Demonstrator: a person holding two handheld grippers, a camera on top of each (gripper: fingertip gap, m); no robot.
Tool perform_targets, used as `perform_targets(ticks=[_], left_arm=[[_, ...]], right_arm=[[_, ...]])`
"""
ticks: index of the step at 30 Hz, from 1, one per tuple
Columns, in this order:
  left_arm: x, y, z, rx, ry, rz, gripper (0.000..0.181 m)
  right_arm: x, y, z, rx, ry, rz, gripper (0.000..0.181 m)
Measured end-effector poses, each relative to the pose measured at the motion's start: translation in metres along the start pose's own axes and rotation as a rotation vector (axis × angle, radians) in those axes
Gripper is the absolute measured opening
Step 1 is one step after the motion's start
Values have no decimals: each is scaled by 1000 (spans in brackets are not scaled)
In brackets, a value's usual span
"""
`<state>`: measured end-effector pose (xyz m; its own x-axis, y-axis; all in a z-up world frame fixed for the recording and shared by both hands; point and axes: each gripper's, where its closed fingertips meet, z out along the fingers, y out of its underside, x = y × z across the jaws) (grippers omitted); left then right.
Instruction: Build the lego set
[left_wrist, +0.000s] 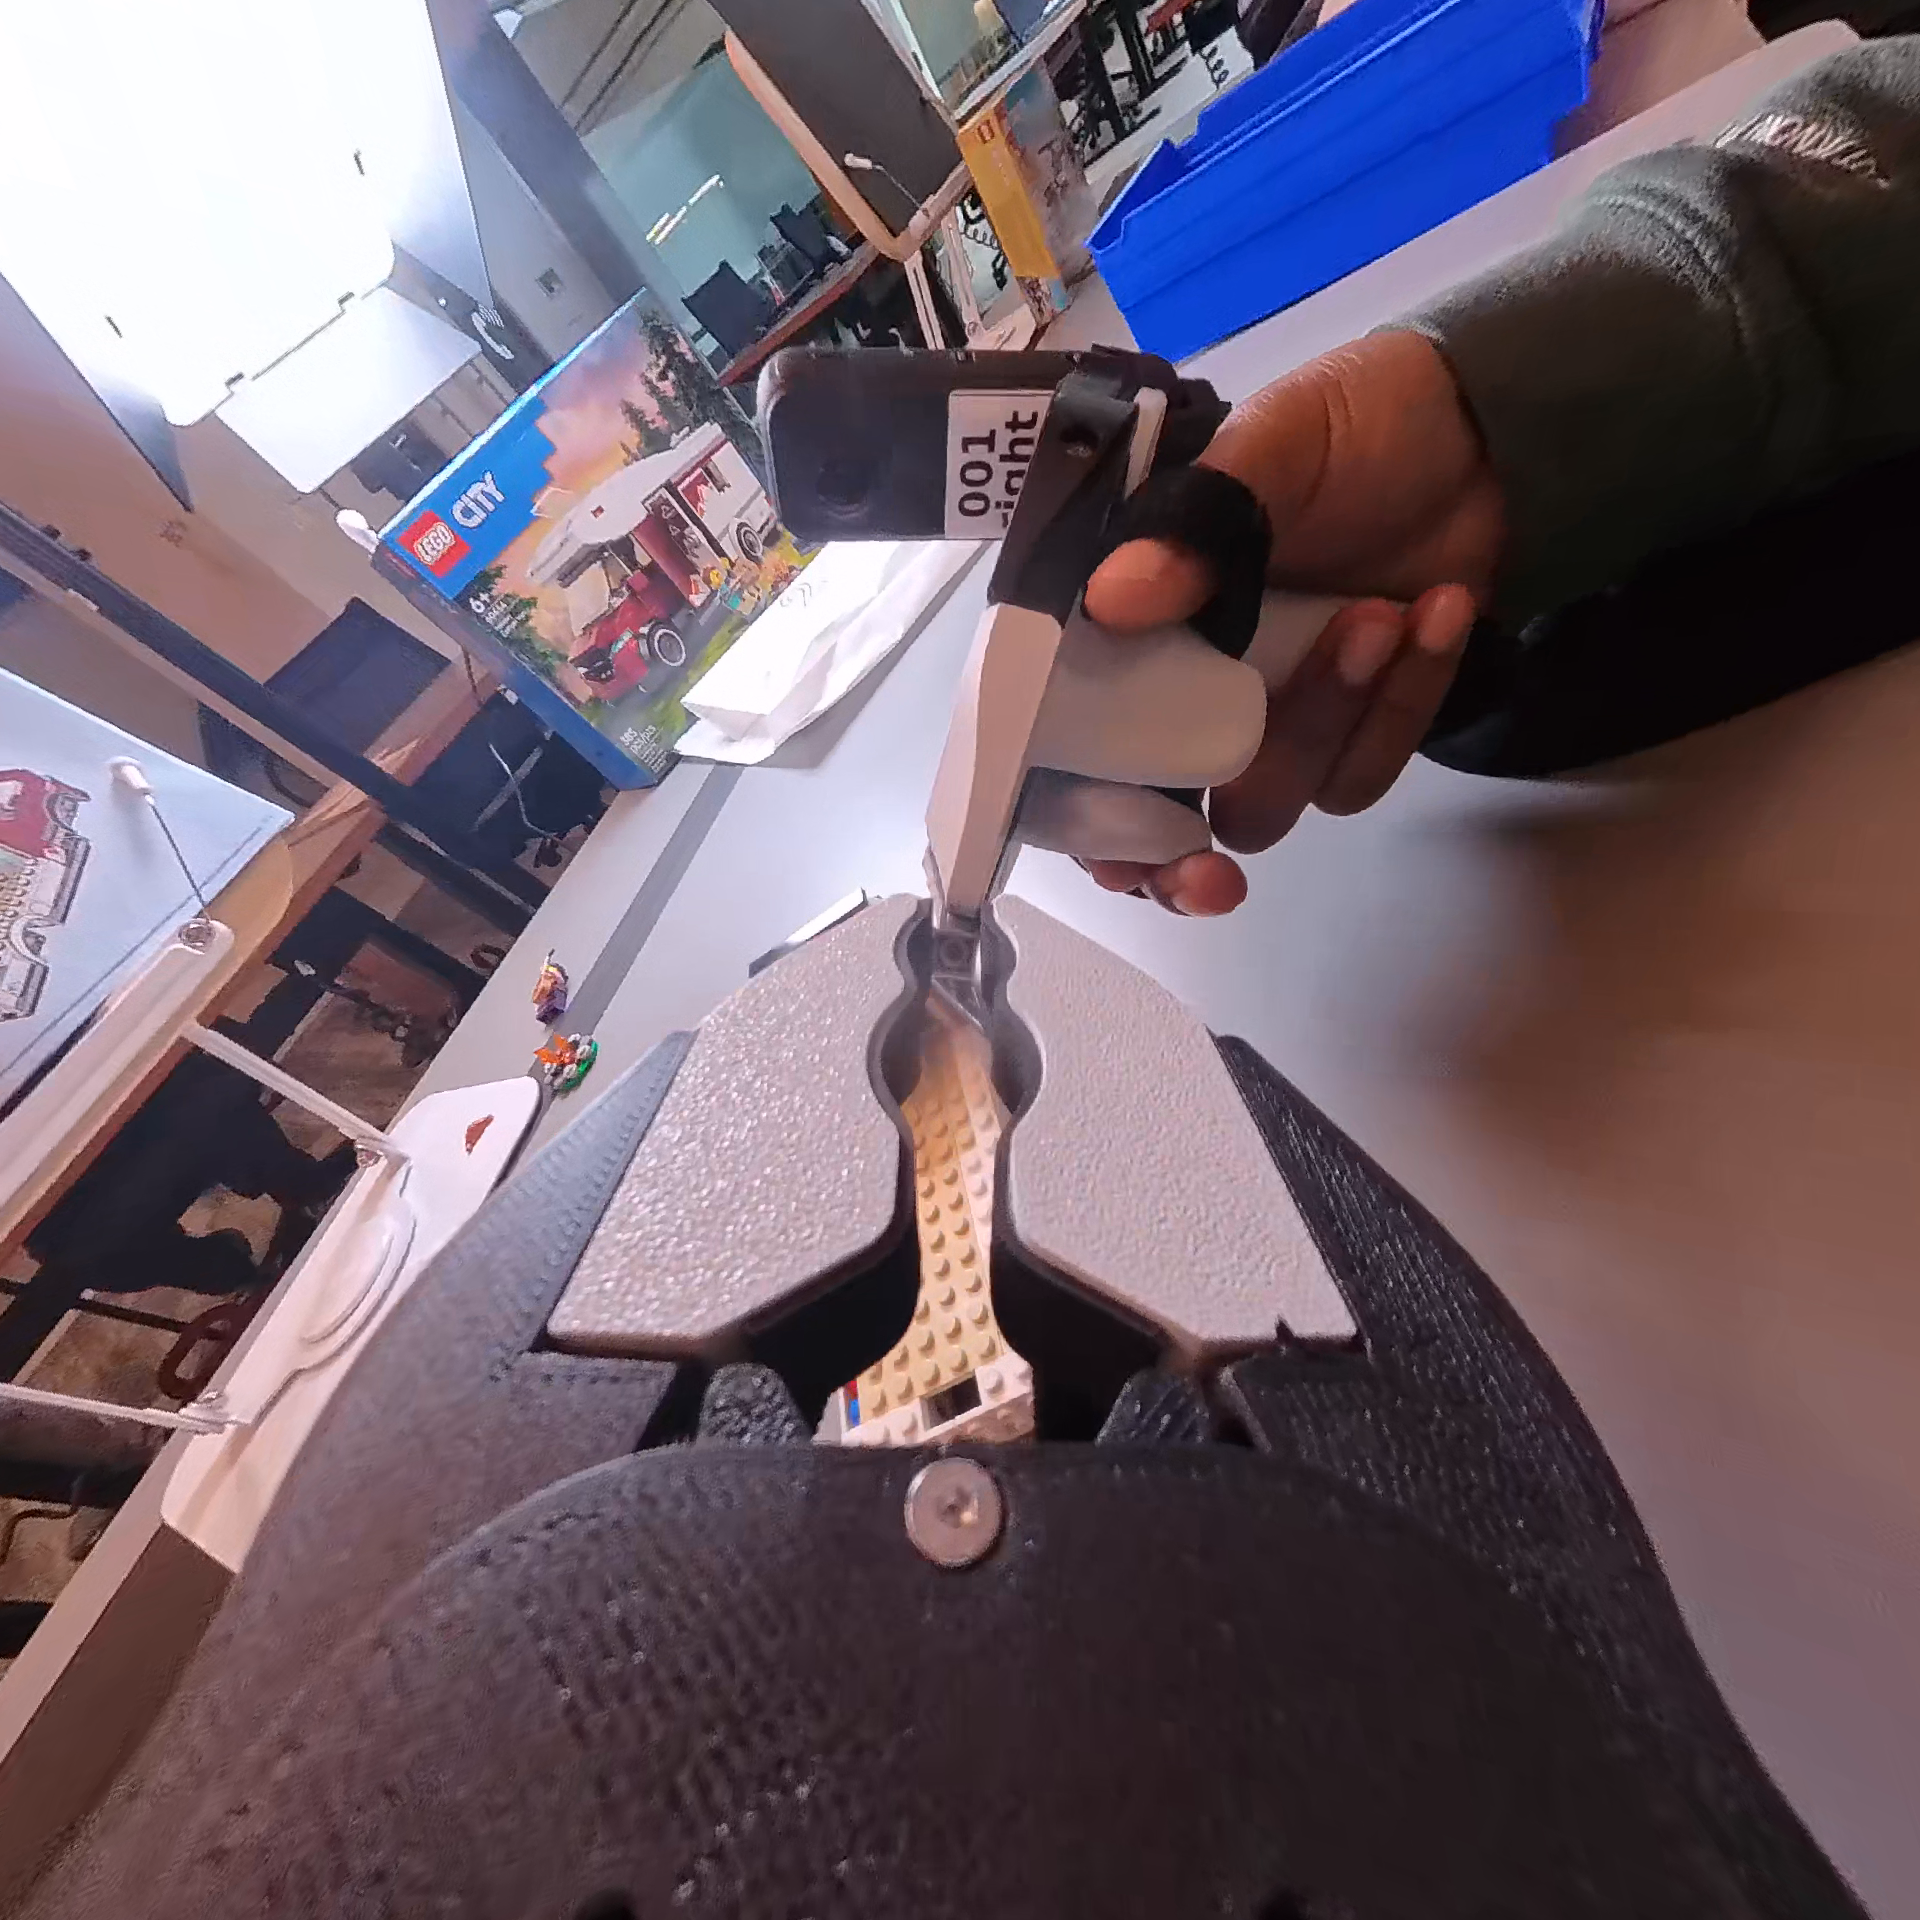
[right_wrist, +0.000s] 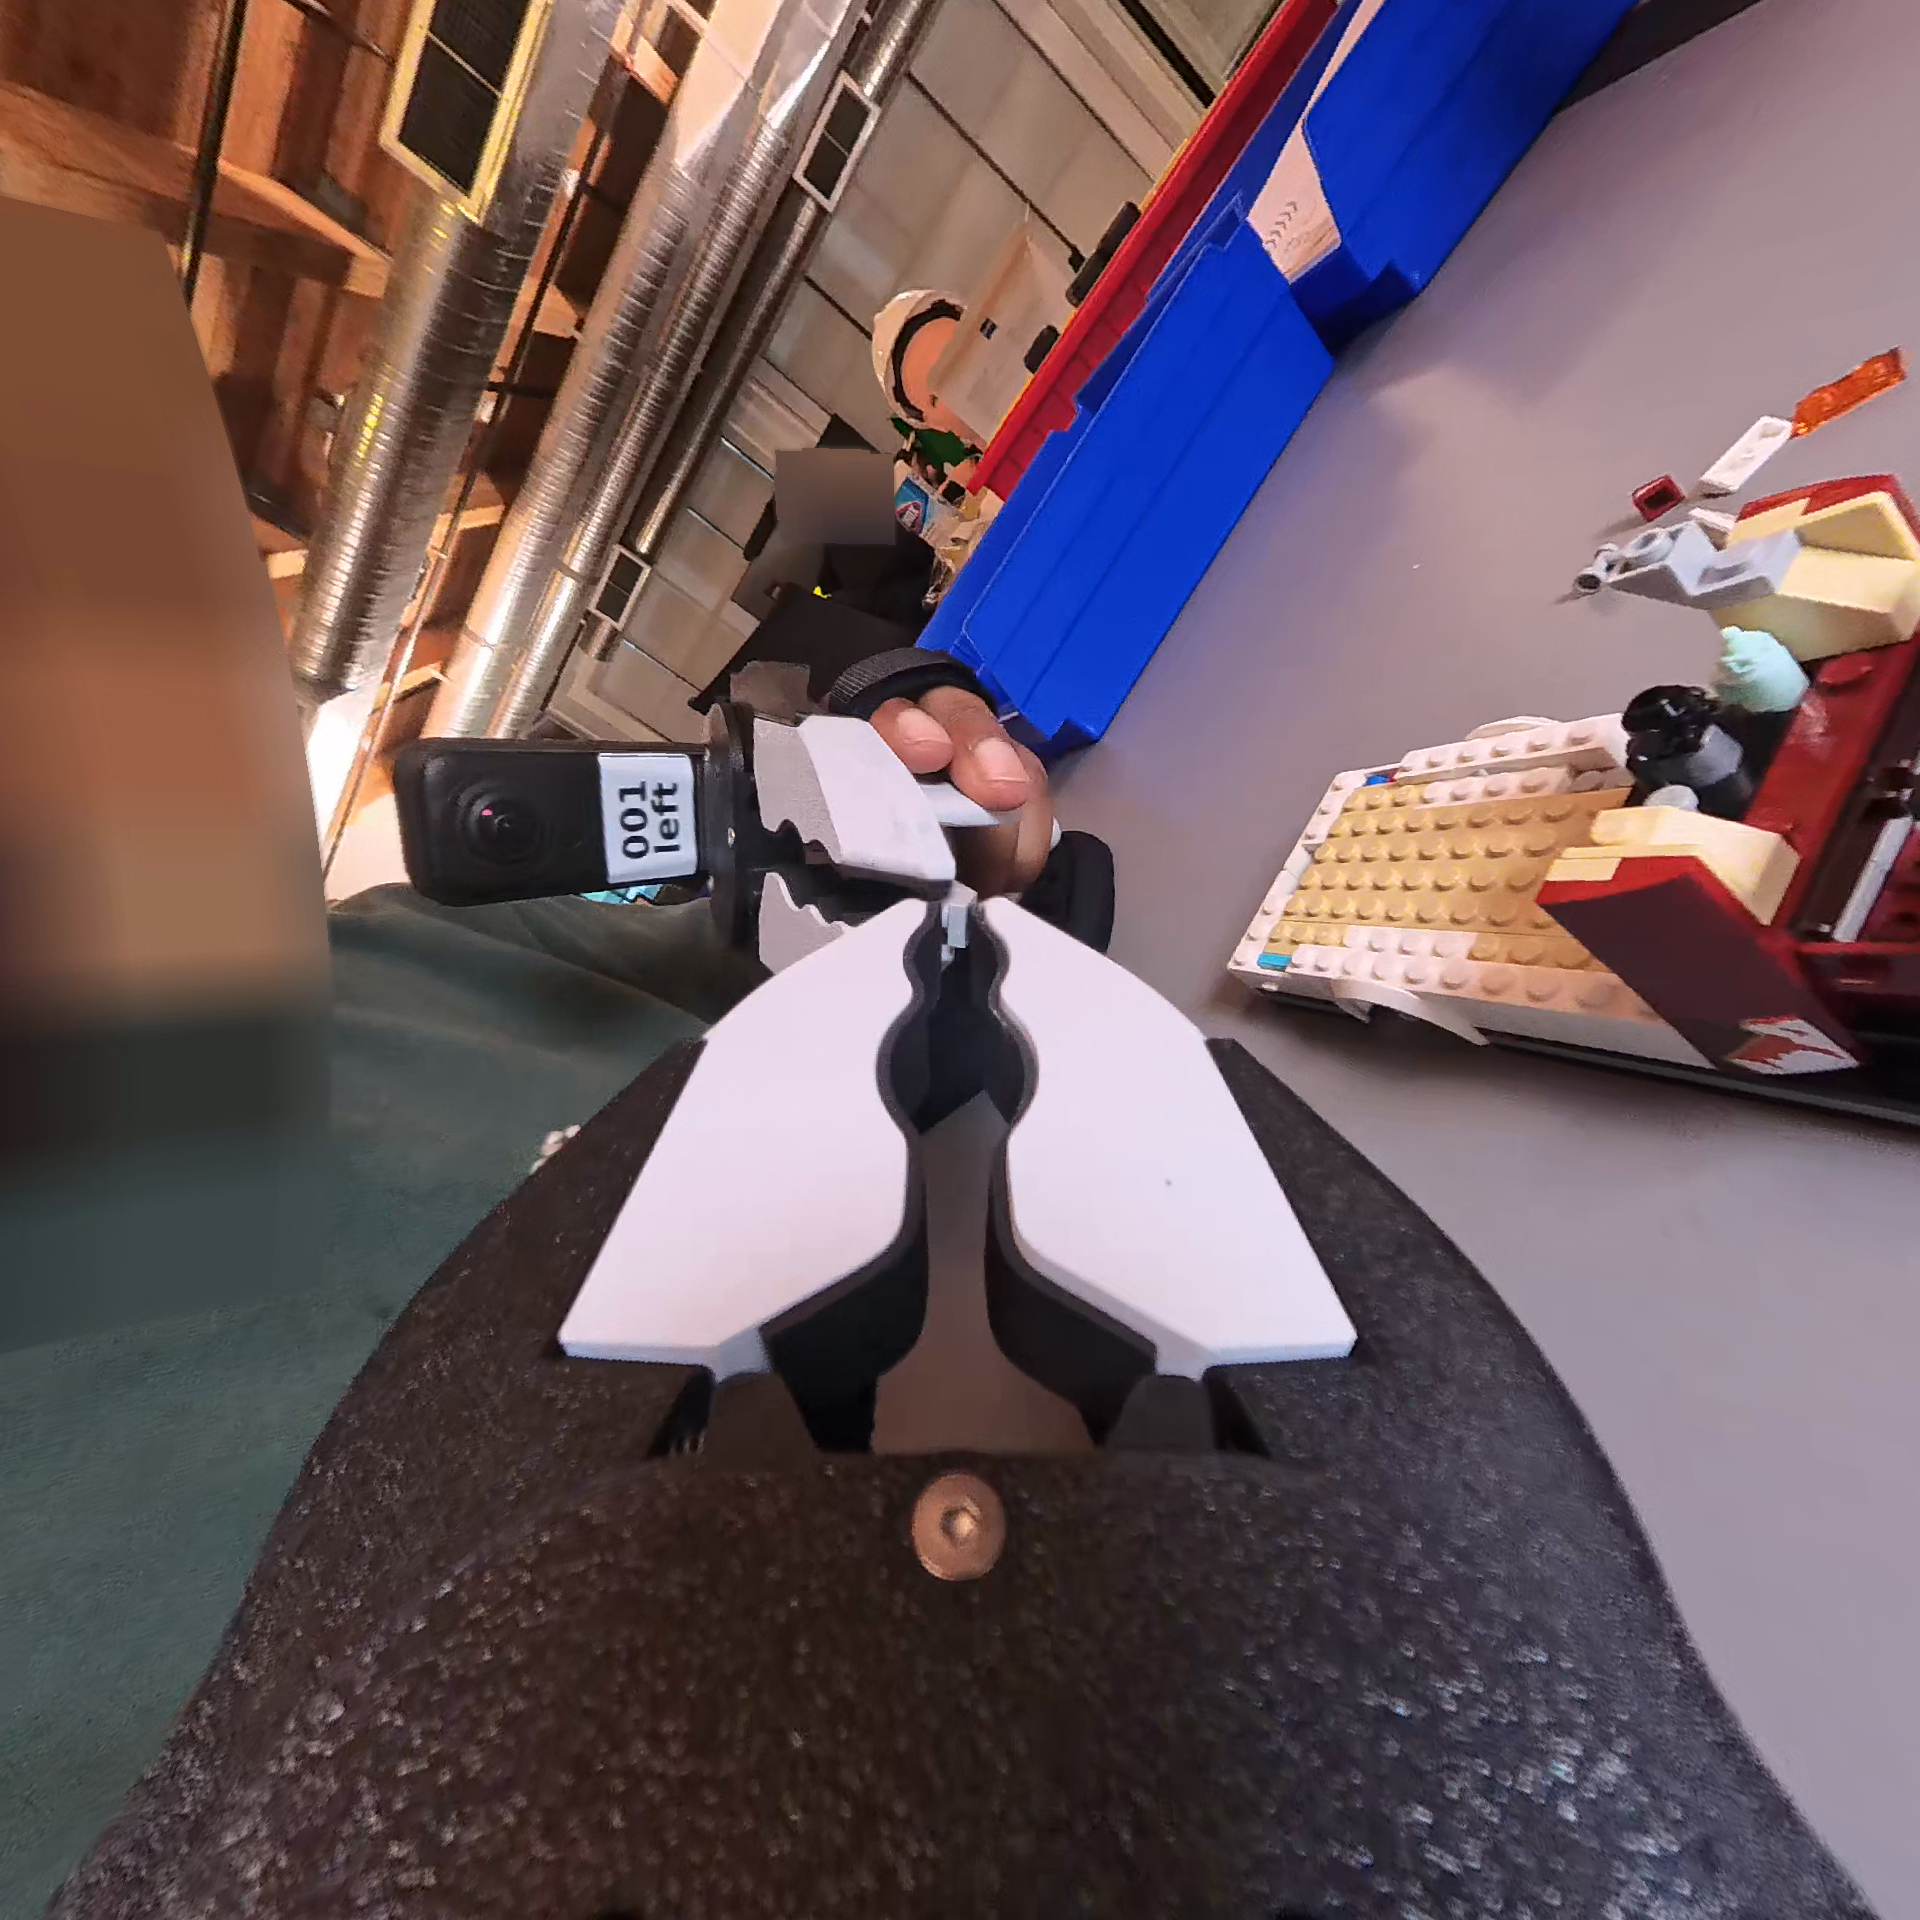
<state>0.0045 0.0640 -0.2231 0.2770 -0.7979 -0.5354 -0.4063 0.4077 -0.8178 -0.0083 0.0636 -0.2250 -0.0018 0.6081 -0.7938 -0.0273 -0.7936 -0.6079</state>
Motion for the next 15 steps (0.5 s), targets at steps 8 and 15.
perform_targets(ticks=[8, 15], left_arm=[[-1, -6, -4, 49, 5, 18, 8], [0, -3, -3, 37, 13, 23, 9]], right_arm=[[-5, -3, -5, 17, -50, 50, 4], [-7, -1, -5, 10, -65, 66, 4]])
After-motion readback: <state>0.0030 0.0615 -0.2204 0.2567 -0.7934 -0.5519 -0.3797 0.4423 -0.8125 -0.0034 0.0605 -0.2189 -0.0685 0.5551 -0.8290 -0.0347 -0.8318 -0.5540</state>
